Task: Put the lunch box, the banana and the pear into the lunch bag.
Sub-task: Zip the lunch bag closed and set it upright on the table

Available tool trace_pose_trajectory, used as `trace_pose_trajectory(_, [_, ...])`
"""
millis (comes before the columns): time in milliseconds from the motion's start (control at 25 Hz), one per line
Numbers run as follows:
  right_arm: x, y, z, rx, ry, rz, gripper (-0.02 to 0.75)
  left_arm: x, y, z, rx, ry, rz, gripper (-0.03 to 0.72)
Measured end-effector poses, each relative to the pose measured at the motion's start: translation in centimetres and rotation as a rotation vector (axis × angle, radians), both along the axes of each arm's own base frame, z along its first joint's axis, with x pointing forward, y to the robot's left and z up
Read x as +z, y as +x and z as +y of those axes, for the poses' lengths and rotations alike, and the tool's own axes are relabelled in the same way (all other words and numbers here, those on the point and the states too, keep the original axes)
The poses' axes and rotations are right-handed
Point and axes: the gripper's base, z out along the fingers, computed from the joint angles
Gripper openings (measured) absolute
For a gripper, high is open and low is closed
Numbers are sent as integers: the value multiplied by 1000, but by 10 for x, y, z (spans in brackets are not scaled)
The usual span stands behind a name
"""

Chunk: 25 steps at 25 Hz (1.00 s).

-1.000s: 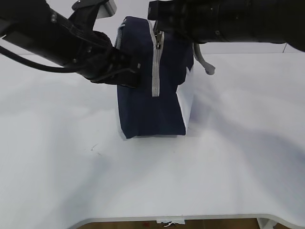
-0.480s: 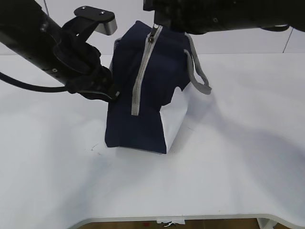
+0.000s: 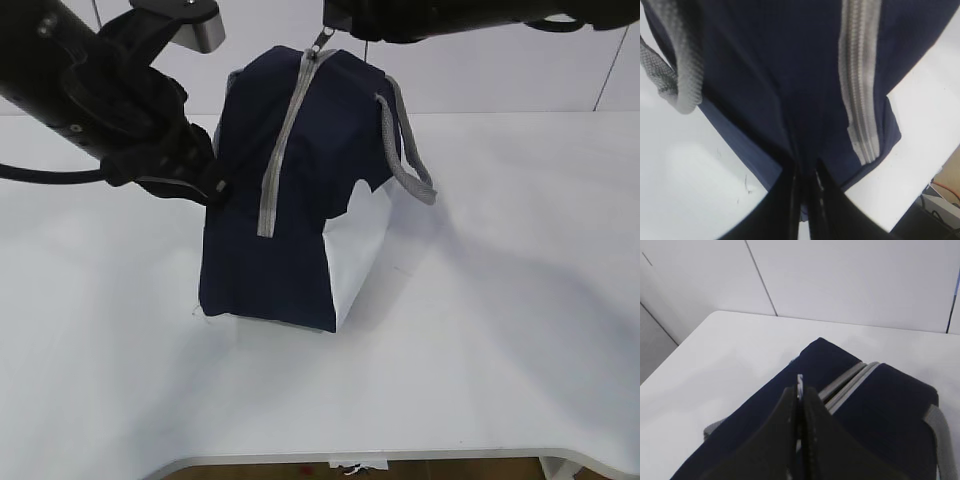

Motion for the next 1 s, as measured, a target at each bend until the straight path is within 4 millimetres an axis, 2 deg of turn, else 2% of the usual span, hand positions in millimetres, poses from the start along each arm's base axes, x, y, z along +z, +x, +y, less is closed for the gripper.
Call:
trace_pose_trajectory(400, [-5,38,-2,-58,-37,52,1,-1,-2,1,-8,16,21,-2])
trace_pose_trajectory(640, [-20,60,-8,-97,-69,108,1,4,-7,4,-13,17,17,-2])
trace_pose_trajectory(800, [-29,70,-5,-103,-76,125,1,11,-12,7,-16,14,6,-2])
trace_pose_trajectory(1000, [-38,86,-4,-120,-72,157,1,5,-19,12,-19,32,25,-2])
